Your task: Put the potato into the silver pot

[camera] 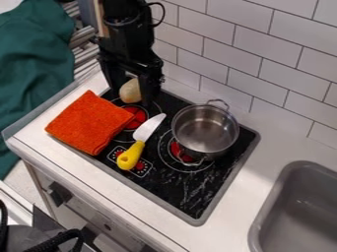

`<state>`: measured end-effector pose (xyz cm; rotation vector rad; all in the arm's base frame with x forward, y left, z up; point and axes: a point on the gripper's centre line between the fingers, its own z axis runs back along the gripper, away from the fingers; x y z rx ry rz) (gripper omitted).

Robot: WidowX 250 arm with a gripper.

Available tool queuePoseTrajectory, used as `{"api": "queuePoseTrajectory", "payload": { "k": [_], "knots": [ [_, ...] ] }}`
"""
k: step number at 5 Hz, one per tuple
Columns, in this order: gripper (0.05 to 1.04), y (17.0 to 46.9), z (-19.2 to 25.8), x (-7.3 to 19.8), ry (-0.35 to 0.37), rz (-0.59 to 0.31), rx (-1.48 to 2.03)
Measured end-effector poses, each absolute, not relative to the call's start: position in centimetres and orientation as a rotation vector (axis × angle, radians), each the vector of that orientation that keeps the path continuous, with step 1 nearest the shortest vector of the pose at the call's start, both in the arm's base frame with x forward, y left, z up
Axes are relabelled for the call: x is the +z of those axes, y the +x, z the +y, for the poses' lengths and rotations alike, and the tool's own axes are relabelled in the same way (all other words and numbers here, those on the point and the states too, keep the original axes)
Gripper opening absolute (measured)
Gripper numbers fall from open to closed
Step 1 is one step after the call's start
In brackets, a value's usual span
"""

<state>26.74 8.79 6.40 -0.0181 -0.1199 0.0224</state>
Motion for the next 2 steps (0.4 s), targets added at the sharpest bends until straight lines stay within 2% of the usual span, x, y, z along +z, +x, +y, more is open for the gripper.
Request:
{"api": "queuePoseTrajectory", "payload": {
  "k": [1,2],
  "knots": [
    [1.006,26.5,8.6,5.5,-0.029,-0.088,0.011],
    [1.006,28.5,10.2,3.7,-0.021,-0.087,-0.050]
  ]
}}
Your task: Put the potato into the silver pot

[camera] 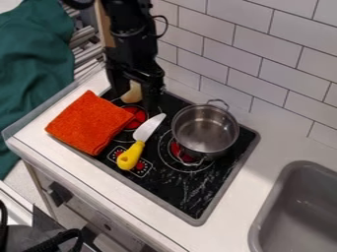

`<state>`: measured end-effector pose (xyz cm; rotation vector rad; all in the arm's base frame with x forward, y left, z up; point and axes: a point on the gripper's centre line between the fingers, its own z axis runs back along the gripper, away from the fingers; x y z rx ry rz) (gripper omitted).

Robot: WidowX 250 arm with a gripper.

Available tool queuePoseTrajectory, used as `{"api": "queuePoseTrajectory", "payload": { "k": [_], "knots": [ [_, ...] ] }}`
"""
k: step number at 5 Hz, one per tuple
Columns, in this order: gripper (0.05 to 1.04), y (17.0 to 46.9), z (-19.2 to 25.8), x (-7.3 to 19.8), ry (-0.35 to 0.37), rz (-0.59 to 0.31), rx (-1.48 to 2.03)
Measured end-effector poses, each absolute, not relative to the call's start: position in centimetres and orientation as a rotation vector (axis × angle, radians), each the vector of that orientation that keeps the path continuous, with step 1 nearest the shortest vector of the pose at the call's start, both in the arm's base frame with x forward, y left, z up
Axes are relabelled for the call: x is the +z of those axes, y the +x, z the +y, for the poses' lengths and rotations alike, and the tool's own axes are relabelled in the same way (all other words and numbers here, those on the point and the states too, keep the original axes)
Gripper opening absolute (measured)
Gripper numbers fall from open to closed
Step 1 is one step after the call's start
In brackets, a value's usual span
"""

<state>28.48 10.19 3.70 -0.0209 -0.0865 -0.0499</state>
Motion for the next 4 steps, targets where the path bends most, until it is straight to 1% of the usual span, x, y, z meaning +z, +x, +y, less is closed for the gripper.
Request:
{"api": "queuePoseTrajectory", "payload": {
  "k": [1,2,3,4],
  "knots": [
    [1.006,30.7,13.6,2.3,0.021,-0.079,-0.072],
    [1.006,32.8,16.2,0.7,0.029,-0.075,-0.090],
    [1.006,33.5,18.5,-0.4,0.022,-0.096,-0.074],
    [1.006,34.0,19.5,-0.7,0.001,-0.118,-0.059]
  ]
}}
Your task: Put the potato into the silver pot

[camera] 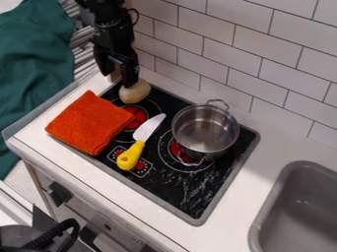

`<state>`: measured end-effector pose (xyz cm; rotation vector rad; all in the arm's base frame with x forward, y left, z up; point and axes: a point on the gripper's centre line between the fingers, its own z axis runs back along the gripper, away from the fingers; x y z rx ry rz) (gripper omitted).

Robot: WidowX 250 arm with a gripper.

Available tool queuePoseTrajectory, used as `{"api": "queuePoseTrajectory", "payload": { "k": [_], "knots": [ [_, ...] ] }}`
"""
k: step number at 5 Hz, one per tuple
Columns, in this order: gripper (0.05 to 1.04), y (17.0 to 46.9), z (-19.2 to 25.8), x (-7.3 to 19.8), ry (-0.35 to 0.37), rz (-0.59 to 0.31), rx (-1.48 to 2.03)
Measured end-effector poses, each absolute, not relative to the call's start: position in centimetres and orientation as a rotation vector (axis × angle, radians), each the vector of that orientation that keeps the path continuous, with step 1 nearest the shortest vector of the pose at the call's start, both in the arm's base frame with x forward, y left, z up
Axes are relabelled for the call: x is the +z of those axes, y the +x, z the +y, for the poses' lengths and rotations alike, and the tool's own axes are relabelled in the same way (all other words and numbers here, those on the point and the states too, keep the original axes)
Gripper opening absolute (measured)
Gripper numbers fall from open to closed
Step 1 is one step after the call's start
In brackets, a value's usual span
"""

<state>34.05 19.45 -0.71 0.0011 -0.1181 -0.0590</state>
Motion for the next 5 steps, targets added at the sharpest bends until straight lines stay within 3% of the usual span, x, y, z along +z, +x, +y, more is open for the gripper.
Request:
{"api": "queuePoseTrajectory", "payload": {
  "k": [2,4,5],
  "knots": [
    [1.006,35.1,17.9,-1.1,-0.050,-0.112,-0.063],
    [1.006,35.4,16.3,-0.5,-0.003,-0.091,-0.086],
    [1.006,35.1,15.1,-0.9,-0.015,-0.069,-0.099]
  ]
}}
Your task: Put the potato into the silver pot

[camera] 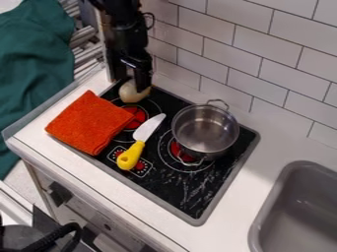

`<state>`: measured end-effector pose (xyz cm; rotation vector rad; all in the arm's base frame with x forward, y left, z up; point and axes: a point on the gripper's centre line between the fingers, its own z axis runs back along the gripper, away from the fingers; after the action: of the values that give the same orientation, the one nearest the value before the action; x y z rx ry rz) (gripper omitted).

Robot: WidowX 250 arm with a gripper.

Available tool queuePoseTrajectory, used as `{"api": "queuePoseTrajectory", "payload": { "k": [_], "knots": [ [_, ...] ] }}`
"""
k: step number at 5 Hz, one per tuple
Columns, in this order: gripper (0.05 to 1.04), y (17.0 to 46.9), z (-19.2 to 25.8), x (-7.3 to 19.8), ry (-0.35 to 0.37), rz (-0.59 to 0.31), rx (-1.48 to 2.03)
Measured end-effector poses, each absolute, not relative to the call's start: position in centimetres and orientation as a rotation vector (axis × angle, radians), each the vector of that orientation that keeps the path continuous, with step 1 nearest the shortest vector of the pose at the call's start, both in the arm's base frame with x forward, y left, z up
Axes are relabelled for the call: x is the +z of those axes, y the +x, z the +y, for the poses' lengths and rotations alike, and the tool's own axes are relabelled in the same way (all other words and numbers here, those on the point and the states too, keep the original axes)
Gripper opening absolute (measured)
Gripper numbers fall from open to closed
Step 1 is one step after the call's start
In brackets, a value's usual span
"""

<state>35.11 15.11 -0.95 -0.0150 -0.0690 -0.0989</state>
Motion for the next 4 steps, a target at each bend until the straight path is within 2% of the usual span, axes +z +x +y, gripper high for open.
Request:
{"api": "queuePoseTrajectory", "payload": {
  "k": [2,3,4],
  "knots": [
    [1.006,35.2,13.4,-1.8,-0.023,-0.022,-0.130],
    [1.006,34.8,13.3,-3.4,-0.038,0.014,-0.130],
    [0.957,35.0,13.9,-4.0,-0.044,0.012,-0.125]
  ]
}}
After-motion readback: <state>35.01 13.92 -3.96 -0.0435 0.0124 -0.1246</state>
